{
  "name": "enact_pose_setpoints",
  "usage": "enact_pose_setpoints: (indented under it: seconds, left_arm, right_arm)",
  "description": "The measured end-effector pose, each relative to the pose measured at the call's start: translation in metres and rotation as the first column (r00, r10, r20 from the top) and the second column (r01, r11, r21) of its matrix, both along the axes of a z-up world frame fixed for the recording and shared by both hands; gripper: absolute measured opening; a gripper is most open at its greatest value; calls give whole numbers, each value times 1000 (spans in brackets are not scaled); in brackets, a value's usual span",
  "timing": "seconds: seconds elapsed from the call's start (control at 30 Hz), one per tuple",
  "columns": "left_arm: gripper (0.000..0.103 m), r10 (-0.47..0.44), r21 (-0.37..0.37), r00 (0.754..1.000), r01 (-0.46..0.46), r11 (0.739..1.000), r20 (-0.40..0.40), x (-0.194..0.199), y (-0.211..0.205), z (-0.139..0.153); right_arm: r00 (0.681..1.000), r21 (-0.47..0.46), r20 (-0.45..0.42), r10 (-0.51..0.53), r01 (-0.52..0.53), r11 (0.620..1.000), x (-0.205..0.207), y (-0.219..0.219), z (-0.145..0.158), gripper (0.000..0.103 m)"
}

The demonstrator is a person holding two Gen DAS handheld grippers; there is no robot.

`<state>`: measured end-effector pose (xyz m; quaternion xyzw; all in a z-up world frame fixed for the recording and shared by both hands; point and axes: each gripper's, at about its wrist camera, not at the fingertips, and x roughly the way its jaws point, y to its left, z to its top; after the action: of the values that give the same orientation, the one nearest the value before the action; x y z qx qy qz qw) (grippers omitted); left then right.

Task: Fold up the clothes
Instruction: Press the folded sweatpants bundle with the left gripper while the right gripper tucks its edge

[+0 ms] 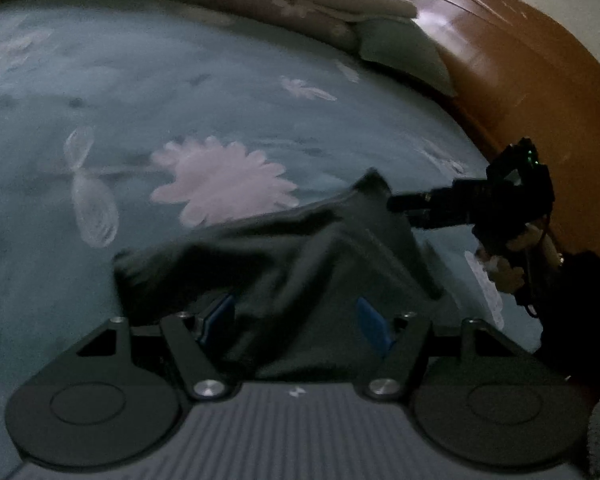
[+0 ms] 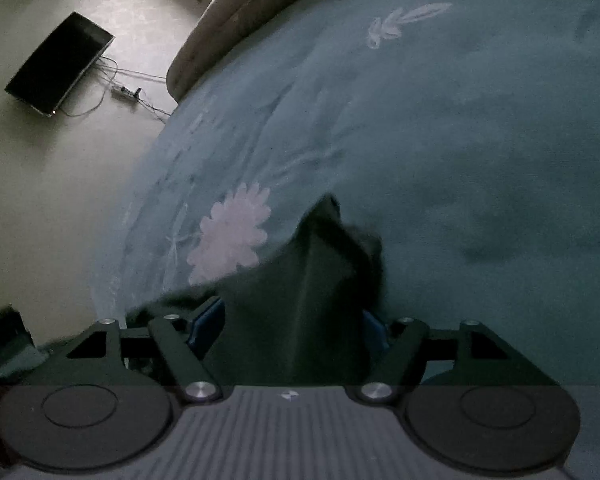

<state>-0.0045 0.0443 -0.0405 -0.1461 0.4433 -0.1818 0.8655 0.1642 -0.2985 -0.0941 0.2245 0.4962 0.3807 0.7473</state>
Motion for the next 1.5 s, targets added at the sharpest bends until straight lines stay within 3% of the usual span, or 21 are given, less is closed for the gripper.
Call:
enact_pose_setpoints:
  seconds: [0.23, 0.3, 0.5, 0.57, 0.67, 0.77, 0.87, 1.0, 1.1, 1.27, 1.4, 1.5]
  left_arm:
    - [68, 15, -14, 1000, -15, 1000, 22, -4, 17, 7]
    - [68, 0, -33, 999, 1, 999, 51, -2, 18, 14]
    - [69, -123, -69, 991, 127, 989, 61, 12, 0, 7]
    - [69, -148, -65, 988, 151, 986, 41, 19, -7, -5]
    - [64, -105, -31, 994, 104, 994, -38, 30, -6, -20]
    - [67, -105, -59, 994, 106, 993, 35, 19, 4, 0]
    - [74, -108, -92, 991, 114, 989, 75, 7, 15, 10]
    - [70, -53, -74, 997, 49, 996, -49, 3, 25, -16]
    - [71, -20, -125, 999, 14, 992, -43, -8, 38, -13]
    - [72, 72, -139, 997, -77, 987, -41, -19, 64, -8]
    - [72, 160, -197, 975, -190, 962, -156, -18, 88, -35]
    - [72, 176, -267, 963, -228, 937, -204, -18, 96, -50]
  right_arm:
    - [992, 121, 17, -124, 121, 985, 22, -19, 13, 76]
    - [988, 105, 53, -146, 140, 985, 13, -22, 24, 76]
    - [994, -18, 92, -57, 58, 998, -32, -6, 40, 76]
    - [997, -64, 65, -36, 40, 997, -38, 3, 30, 76]
    - [997, -132, 52, -54, 61, 989, -37, 14, 17, 75]
    - [992, -125, 75, -102, 111, 986, -36, 11, 32, 75]
    - [990, -107, 126, -60, 73, 992, -52, 12, 52, 77]
    - [995, -129, 102, 3, 10, 992, -67, 28, 50, 79]
    - [997, -151, 73, -3, 14, 988, -75, 33, 44, 79]
    - [998, -142, 54, -35, 42, 989, -87, 37, 44, 82]
    - [997, -144, 61, -48, 57, 988, -89, 39, 50, 88]
    - [997, -152, 67, -49, 59, 987, -89, 41, 56, 89]
